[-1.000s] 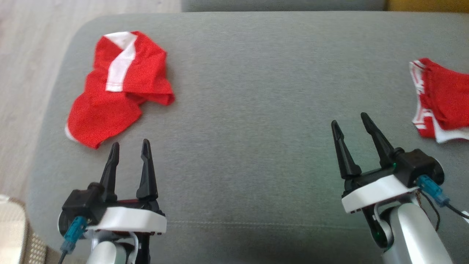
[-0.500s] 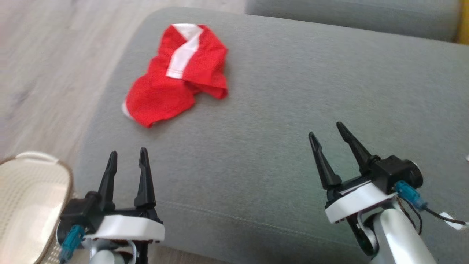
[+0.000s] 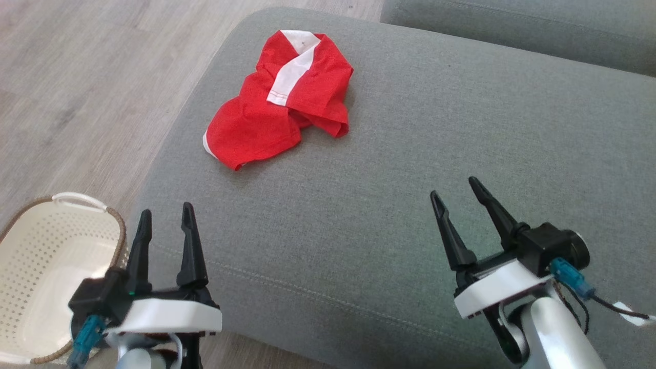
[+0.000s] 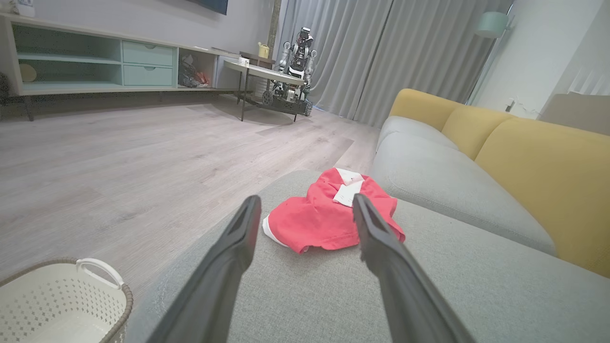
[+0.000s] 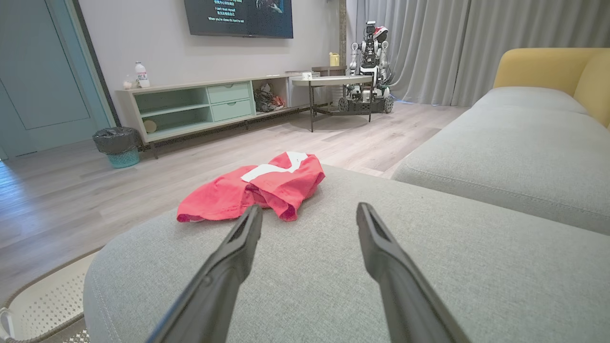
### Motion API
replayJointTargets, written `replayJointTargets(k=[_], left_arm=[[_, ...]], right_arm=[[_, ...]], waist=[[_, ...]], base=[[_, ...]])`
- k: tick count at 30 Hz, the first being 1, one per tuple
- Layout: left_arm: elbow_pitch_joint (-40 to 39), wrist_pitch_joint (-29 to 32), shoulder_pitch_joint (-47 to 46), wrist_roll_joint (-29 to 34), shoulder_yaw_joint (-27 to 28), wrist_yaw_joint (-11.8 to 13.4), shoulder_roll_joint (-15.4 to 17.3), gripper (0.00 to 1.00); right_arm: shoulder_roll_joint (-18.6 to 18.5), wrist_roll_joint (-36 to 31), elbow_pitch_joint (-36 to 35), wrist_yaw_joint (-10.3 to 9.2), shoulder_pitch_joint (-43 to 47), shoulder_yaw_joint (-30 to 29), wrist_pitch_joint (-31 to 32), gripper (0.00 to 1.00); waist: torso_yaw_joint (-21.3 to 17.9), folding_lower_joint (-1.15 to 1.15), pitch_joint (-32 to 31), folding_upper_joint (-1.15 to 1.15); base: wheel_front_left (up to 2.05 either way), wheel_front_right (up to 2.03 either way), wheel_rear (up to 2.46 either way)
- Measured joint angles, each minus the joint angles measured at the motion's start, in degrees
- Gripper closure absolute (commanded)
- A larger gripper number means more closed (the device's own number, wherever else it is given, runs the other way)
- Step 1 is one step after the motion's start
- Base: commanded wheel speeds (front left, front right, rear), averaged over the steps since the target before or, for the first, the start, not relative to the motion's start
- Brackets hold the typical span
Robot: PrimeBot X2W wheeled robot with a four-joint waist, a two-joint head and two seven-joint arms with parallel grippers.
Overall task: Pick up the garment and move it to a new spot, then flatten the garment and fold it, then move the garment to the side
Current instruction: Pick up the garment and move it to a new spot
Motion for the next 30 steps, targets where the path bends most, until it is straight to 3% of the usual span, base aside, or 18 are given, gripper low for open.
replayJointTargets(k=[13, 18, 21, 25, 30], left_arm=[[-1.01, 0.00, -1.37, 0.97, 2.64, 0.37, -0.02, 0.00], [0.64, 0.00, -7.16, 0.81, 4.69, -1.97, -0.09, 0.00], [3.41, 0.00, -11.91, 0.89, 5.11, -4.77, -0.23, 0.00], [10.68, 0.00, -18.76, 1.36, 5.32, -9.03, -0.40, 0.00], [20.54, 1.44, -29.53, 0.24, 4.19, -11.99, 1.27, 0.00]], right_arm=[[0.00, -2.15, -1.12, 0.00, 0.12, -0.32, 0.00, 0.00], [-0.31, -4.77, -2.56, 0.00, -2.41, -1.16, 0.00, 0.00], [-0.86, -5.37, -4.31, 0.00, -4.30, -1.87, 0.00, 0.00], [-2.44, -6.28, -6.42, 0.00, -5.20, -2.63, 0.00, 0.00], [-3.60, -6.79, -9.99, 0.00, -6.41, -2.80, 0.35, 0.00]], waist=[[-1.19, 0.00, 3.56, 0.00], [-1.99, 0.00, 7.91, 0.00], [-2.66, 0.00, 11.10, 0.00], [-3.82, 0.00, 15.31, 0.00], [-5.90, 0.01, 19.56, 0.00]], base=[[0.00, 0.00, 0.00], [0.00, 0.00, 0.00], [0.00, 0.00, 0.00], [0.00, 0.00, 0.00], [0.00, 0.00, 0.00]])
